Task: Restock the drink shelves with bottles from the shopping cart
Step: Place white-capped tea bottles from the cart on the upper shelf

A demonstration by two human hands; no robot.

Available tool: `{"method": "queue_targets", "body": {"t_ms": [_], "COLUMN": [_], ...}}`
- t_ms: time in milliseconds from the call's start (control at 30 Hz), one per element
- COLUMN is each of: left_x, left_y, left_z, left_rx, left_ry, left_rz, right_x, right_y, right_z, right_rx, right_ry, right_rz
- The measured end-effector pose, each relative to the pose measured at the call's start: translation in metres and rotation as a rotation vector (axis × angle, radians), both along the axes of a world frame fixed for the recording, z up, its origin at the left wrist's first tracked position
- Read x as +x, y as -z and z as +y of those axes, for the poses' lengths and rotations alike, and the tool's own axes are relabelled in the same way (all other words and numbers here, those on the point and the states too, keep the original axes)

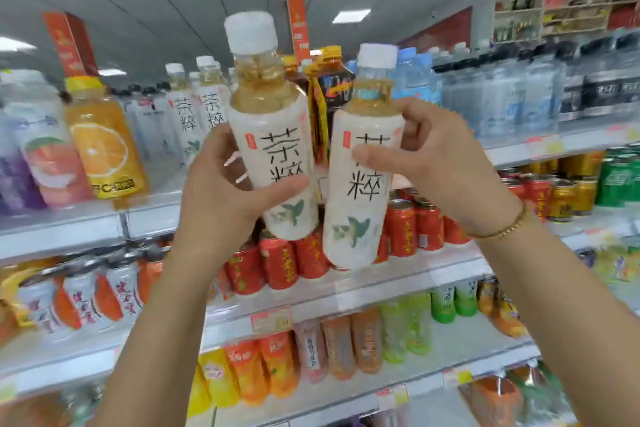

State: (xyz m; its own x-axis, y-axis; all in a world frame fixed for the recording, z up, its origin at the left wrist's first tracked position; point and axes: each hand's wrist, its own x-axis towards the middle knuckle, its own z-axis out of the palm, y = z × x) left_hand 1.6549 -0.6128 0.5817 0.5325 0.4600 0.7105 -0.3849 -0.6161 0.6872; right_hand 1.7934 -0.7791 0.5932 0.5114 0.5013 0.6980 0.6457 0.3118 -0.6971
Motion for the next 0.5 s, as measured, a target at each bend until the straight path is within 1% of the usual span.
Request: {"method": "queue_targets", "body": {"t_ms": [133, 233, 333, 433, 500], "left_x": [-0.014, -0.011, 0.002, 0.015, 0.022], "left_y": [-0.038, -0.053, -0.054, -0.054, -0.059], "left_z": [0.047, 0.088, 0.123, 0.147, 0.158], "left_rx": [0.067, 0.057, -0.019, -0.143, -0.179], "left_ry": [-0.107, -0.183, -0.24, -0.263, -0.245], "left_rz": [-0.051, -0.052, -0.021, 0.008, -0.013], "right_x": [-0.006, -0.008, -0.002, 0.004, 0.007], "right_y": [-0.05, -0.08, -0.095, -0.094, -0.088], "right_z": [0.041, 0.079, 0.121, 0.158, 0.176], "right_rx": [0.195, 0.289, 0.26, 0.155, 0.082], "right_ry": [0.034, 0.081, 0.142, 0.206, 0.223], "right_rz": [-0.02, -0.059, -0.118, -0.15, -0.175]}}
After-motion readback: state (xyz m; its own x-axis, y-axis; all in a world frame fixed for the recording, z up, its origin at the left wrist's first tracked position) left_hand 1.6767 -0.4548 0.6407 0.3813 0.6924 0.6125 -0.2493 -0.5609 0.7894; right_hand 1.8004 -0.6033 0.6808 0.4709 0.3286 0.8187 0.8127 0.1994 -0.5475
